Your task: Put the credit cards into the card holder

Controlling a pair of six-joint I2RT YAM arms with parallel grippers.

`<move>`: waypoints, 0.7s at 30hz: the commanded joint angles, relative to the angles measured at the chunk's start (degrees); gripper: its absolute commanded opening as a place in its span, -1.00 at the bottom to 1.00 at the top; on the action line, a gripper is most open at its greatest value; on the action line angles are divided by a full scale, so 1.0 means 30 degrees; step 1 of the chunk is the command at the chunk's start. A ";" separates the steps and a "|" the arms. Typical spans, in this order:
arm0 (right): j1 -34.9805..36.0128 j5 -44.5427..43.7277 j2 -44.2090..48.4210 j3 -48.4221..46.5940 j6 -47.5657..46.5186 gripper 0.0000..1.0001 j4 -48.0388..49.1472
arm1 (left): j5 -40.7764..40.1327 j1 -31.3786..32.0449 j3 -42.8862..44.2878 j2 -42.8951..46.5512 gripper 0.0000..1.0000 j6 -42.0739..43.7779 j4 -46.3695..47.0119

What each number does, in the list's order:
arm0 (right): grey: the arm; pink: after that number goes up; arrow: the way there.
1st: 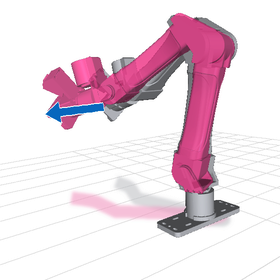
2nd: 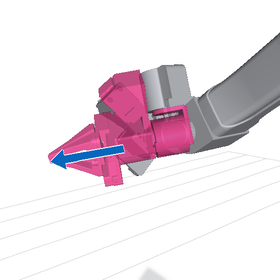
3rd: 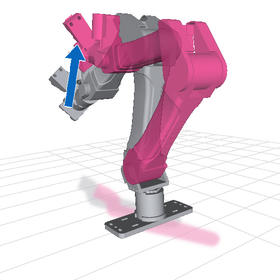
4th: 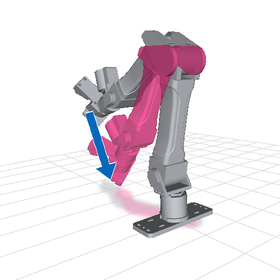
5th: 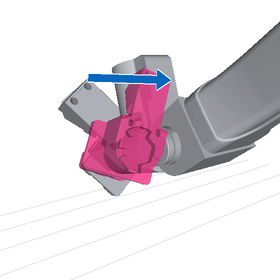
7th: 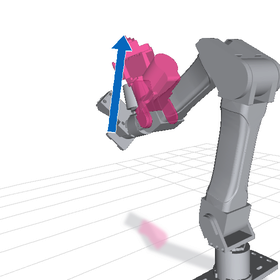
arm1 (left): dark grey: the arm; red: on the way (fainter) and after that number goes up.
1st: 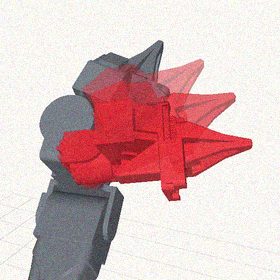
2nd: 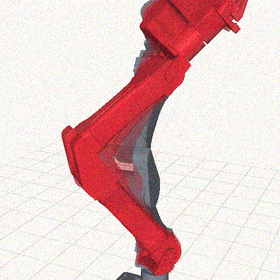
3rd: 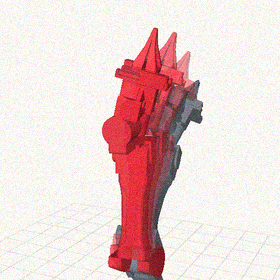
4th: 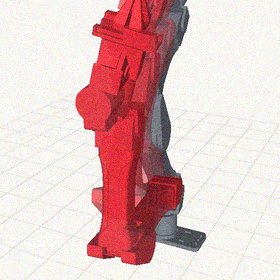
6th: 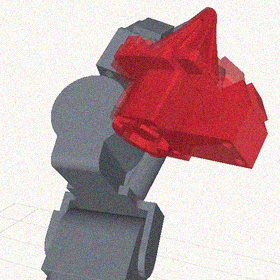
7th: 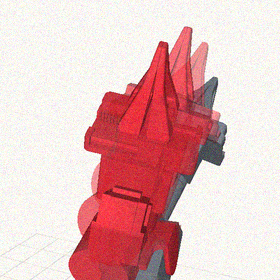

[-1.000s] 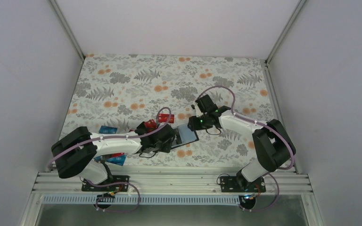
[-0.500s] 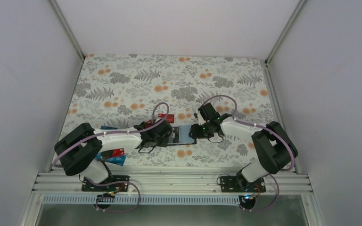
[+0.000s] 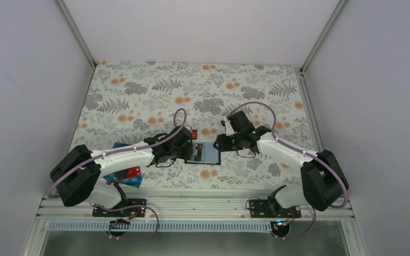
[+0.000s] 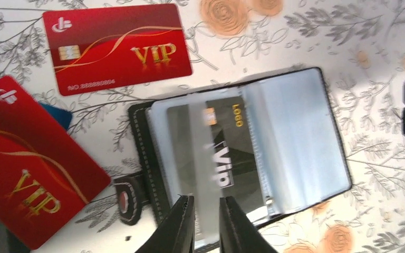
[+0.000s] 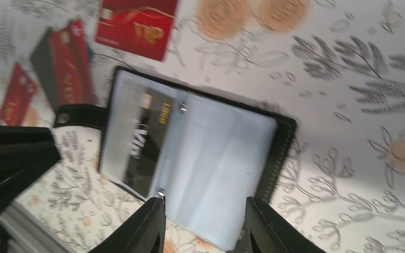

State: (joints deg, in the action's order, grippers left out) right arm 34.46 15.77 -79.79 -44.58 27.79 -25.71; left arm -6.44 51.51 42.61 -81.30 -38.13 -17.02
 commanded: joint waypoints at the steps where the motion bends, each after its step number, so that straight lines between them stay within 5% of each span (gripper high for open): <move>1: 0.0204 0.1791 0.0310 -0.0732 -0.0318 -0.25 0.1204 | 0.1900 -0.0589 0.0159 0.0122 -0.64 0.0470 0.1010; 5: 0.0367 0.4077 -0.0816 -0.0968 -0.0182 -0.40 0.2289 | 0.3125 -0.1228 -0.0203 -0.0117 -0.51 0.0521 0.1634; 21: 0.1225 0.5730 -0.4952 -0.2065 -0.0478 -0.63 0.3837 | 0.5691 -0.2669 -0.0356 -0.1546 -0.23 0.1255 0.1800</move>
State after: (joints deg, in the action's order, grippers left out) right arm 37.23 31.62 -92.73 -48.66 27.38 -16.23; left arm 8.21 44.27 42.37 -84.42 -35.46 -12.49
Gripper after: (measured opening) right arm 0.191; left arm 0.378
